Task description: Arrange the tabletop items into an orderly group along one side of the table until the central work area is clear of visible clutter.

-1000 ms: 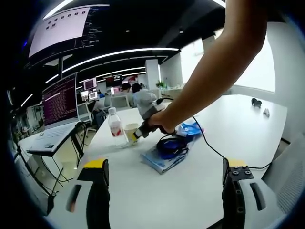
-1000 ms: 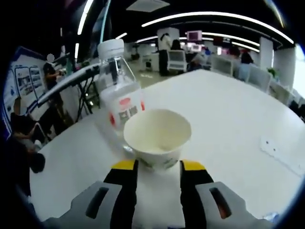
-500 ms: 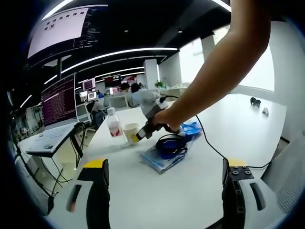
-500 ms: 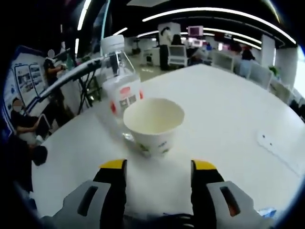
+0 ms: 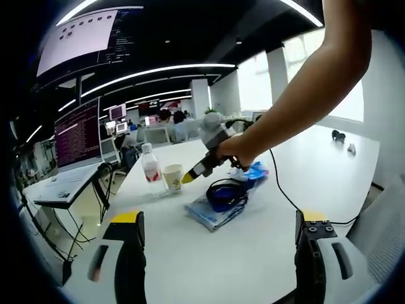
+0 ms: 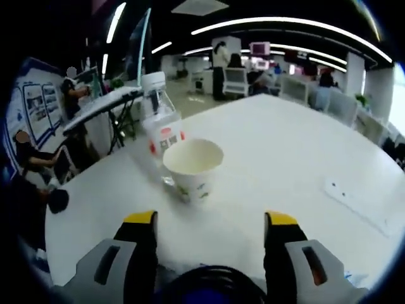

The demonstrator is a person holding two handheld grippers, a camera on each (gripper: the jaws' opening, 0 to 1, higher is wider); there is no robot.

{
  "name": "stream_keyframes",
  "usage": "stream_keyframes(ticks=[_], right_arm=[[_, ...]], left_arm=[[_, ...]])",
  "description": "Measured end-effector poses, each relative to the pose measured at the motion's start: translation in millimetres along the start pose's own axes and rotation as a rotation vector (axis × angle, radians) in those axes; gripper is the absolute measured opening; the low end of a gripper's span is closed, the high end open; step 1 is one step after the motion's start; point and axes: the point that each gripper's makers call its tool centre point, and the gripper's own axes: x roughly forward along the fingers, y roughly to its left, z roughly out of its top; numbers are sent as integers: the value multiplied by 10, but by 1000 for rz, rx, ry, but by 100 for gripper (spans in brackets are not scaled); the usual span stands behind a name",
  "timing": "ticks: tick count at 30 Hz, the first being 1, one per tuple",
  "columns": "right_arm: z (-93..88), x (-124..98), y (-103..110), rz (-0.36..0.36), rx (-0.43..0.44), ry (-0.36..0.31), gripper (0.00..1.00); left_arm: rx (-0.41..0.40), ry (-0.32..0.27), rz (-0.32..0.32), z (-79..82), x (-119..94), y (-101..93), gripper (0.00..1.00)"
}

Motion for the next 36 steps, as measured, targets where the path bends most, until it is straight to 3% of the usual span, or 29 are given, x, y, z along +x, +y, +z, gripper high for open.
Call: stream_keyframes(ticks=[12, 16, 24, 30, 32, 34, 36], right_arm=[[-169, -325, -59, 11, 24, -1, 81], [-146, -430, -72, 6, 46, -34, 82], [-251, -810, -110, -24, 80, -49, 87], [-468, -1117, -167, -60, 126, -52, 89], [-590, -1221, -197, -77, 201, -37, 89], [-626, -1315, -252, -94, 246, -76, 89], [-718, -1389, -290, -107, 236, -59, 89]], left_arm=[[13, 0, -11, 8, 2, -28, 100], [23, 5, -18, 4, 4, -51, 100], [28, 4, -28, 5, 2, -68, 100], [36, 5, -39, 4, 2, -94, 100], [40, 6, -39, 4, 2, -95, 100], [44, 8, -34, 2, 0, -87, 100], [40, 5, -38, 6, 0, -94, 100]])
